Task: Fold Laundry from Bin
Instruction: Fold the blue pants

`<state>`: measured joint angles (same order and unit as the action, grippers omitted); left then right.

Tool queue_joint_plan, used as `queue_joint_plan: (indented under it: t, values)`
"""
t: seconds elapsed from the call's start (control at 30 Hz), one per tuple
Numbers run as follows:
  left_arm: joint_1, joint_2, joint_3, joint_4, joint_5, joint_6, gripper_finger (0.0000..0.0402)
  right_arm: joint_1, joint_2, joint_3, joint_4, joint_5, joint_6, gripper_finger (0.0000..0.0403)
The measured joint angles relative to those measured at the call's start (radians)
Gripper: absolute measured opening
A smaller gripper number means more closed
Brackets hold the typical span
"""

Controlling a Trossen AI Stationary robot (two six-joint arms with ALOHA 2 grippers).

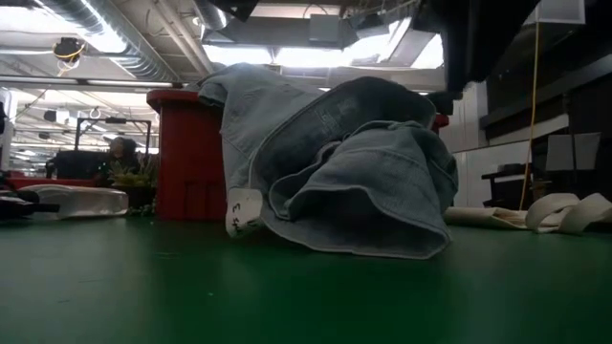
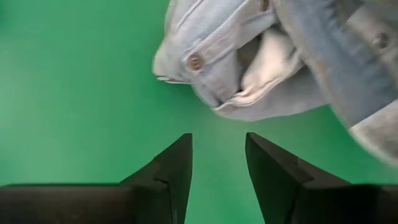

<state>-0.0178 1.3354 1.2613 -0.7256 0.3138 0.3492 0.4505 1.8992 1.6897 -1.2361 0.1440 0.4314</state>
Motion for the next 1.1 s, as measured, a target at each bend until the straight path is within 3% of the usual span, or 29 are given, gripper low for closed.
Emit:
queue_joint_plan:
  t: [0.2, 0.33, 0.47, 0.83, 1.1]
  values:
    - [-0.023, 0.000, 0.000, -0.024, -0.009, 0.000, 0.0140, -0.033, 0.002, 0.065, -0.163, 0.034, -0.099, 0.0132]
    - [-0.025, 0.000, 0.000, -0.040, -0.009, -0.004, 0.0140, -0.028, 0.001, 0.131, -0.341, 0.208, -0.101, 0.0127]
    - [-0.025, 0.000, 0.000, -0.053, -0.009, -0.053, 0.0141, -0.016, -0.002, 0.131, -0.322, 0.399, -0.131, 0.0127]
    - [-0.025, 0.000, 0.000, -0.068, -0.010, -0.085, 0.0141, -0.012, 0.046, 0.130, -0.291, 0.424, -0.149, 0.0127]
    - [-0.025, 0.000, 0.000, -0.295, -0.012, -0.136, 0.0141, -0.020, 0.060, 0.074, -0.239, 0.472, -0.149, 0.0127]
